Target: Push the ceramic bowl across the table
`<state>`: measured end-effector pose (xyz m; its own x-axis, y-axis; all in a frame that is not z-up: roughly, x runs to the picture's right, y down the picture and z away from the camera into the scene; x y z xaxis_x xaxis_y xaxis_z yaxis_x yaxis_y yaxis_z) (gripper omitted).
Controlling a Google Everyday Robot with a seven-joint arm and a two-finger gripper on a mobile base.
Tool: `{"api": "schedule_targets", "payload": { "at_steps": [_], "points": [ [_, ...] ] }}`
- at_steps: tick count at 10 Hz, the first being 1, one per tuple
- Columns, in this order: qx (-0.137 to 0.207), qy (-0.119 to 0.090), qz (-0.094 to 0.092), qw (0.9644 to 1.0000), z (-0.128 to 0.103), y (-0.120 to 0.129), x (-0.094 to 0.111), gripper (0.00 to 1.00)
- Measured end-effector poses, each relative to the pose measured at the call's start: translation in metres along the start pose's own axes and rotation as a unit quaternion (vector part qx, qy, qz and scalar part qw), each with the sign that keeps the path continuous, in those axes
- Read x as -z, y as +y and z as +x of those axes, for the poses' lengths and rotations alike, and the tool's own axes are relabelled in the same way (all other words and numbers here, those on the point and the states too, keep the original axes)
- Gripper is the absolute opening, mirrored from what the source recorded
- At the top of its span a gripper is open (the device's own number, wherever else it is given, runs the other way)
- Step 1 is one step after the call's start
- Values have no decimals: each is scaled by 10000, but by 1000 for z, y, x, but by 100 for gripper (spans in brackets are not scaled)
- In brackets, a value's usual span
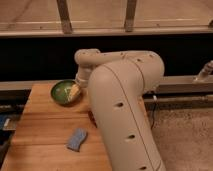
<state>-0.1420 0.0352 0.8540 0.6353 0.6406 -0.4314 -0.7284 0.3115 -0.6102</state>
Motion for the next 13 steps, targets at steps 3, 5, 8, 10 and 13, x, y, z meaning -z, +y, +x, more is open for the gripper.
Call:
{"api": "schedule_targets", "payload": {
  "at_steps": [3, 5, 8, 10, 13],
  "points": [
    [0, 0, 0, 10000, 0, 0, 0, 80],
    [0, 0, 0, 10000, 0, 0, 0, 69],
    [0, -1, 0, 10000, 0, 0, 0, 41],
    [2, -13, 1, 10000, 0, 0, 1, 19],
    [337, -221, 450, 9982, -17, 0, 14, 0]
  ]
}}
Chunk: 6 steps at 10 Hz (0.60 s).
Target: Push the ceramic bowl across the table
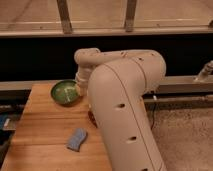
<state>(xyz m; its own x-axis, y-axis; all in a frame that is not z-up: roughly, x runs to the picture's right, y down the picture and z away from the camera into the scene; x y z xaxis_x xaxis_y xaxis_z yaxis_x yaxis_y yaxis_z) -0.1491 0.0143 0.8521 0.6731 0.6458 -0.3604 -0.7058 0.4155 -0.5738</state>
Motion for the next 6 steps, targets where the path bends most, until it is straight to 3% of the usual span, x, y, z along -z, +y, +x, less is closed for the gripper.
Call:
{"api": "schedule_targets", "payload": {
  "at_steps": [1, 3, 5, 6],
  "points": [
    [224, -65, 256, 9994, -14, 2, 4, 0],
    [669, -142, 764, 9947, -42, 2, 7, 0],
    [914, -195, 997, 9906, -55, -10, 10, 0],
    [928, -208, 1007, 9904, -55, -12, 10, 0]
  ]
}}
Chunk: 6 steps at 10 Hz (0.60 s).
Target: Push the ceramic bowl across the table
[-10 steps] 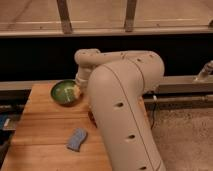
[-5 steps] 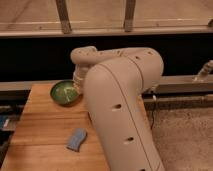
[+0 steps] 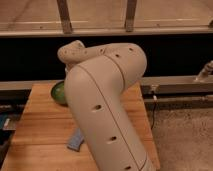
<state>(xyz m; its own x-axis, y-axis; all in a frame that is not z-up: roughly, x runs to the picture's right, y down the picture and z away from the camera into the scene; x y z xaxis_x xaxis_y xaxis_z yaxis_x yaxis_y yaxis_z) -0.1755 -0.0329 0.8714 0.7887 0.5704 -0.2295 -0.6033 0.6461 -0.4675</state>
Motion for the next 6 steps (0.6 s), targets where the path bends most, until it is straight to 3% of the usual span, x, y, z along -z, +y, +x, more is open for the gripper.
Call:
{"api": "schedule_targets", "payload": {
  "at_steps": [4, 6],
  "points": [
    [-14, -4, -20, 10000, 0, 1, -1, 0],
    [-138, 24, -114, 9998, 6, -7, -12, 0]
  ]
}}
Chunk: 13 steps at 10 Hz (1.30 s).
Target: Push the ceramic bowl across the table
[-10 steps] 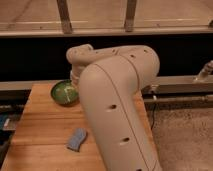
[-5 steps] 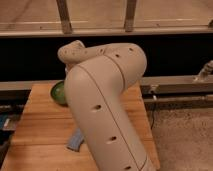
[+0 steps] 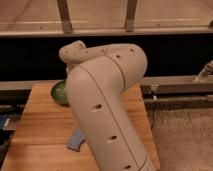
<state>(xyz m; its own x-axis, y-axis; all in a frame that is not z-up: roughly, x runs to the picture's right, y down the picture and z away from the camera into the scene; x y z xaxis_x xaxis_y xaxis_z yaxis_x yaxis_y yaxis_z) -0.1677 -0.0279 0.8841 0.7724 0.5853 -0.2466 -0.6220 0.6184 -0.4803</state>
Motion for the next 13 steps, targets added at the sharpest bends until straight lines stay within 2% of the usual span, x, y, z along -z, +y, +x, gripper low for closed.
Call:
{"api": "schedule_targets", "payload": {
  "at_steps": [3, 6, 7, 9, 13],
  "points": [
    [-335, 41, -173, 9993, 12, -15, -23, 0],
    [-793, 163, -316, 9962, 27, -25, -40, 0],
    [-907, 275, -383, 9948, 31, -25, -52, 0],
    [-1013, 477, -524, 9923, 34, -21, -72, 0],
    [-1078, 623, -738, 9895, 35, -17, -91, 0]
  ]
}}
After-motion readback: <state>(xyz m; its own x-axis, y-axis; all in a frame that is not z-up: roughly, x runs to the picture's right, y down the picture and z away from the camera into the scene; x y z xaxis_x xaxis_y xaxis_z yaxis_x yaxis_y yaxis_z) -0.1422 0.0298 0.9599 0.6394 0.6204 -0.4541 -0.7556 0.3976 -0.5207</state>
